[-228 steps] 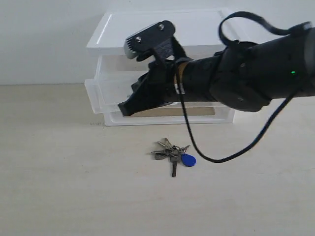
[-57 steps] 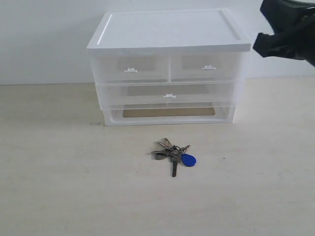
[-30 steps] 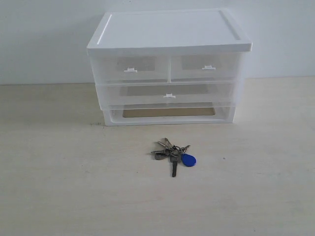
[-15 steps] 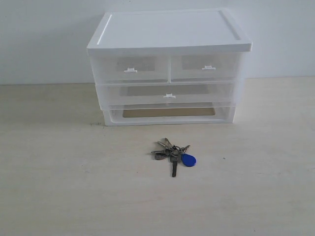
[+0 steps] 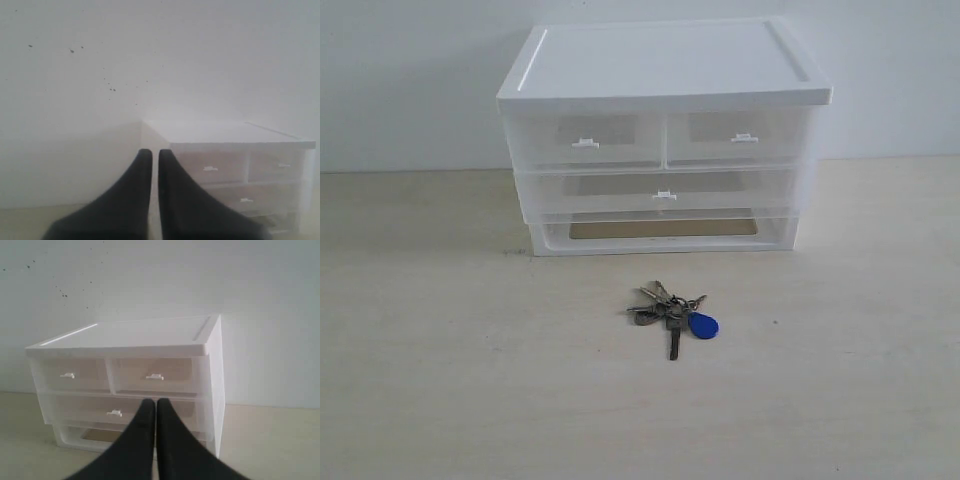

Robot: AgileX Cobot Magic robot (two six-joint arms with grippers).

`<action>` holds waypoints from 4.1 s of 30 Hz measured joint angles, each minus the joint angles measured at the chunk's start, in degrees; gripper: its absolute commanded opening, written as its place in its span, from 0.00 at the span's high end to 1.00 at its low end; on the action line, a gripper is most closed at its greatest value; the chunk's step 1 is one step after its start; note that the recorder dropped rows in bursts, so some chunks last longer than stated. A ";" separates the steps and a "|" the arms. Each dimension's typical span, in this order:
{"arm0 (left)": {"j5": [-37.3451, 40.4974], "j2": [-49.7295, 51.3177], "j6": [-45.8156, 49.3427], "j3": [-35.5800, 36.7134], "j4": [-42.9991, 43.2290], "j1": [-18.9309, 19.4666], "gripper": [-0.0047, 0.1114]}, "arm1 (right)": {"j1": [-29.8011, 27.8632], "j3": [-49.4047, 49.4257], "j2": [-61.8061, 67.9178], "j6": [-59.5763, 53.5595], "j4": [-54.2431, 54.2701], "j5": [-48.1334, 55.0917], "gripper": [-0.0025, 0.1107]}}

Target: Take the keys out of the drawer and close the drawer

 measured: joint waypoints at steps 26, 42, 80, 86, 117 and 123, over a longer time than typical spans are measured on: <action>10.30 0.00 16.61 5.94 -12.93 15.24 0.92 | 0.00 0.00 0.00 0.11 0.05 0.10 0.98; 19.14 0.00 19.14 5.98 -12.93 15.65 0.92 | 0.00 0.00 0.00 0.11 0.05 0.58 0.98; 19.59 0.00 19.40 5.98 -12.93 15.65 0.92 | -0.04 4.54 -14.19 -23.39 6.13 2.27 0.98; 19.59 0.00 19.40 5.98 -12.93 15.65 0.92 | -0.45 4.63 -29.60 -28.88 7.89 14.61 0.98; 19.68 0.00 19.40 5.98 -12.93 15.65 0.92 | -19.13 5.00 -32.42 -21.26 8.34 48.08 0.98; 19.68 0.00 19.40 5.98 -12.93 15.65 0.92 | -19.13 5.00 -32.42 -21.26 8.34 48.08 0.98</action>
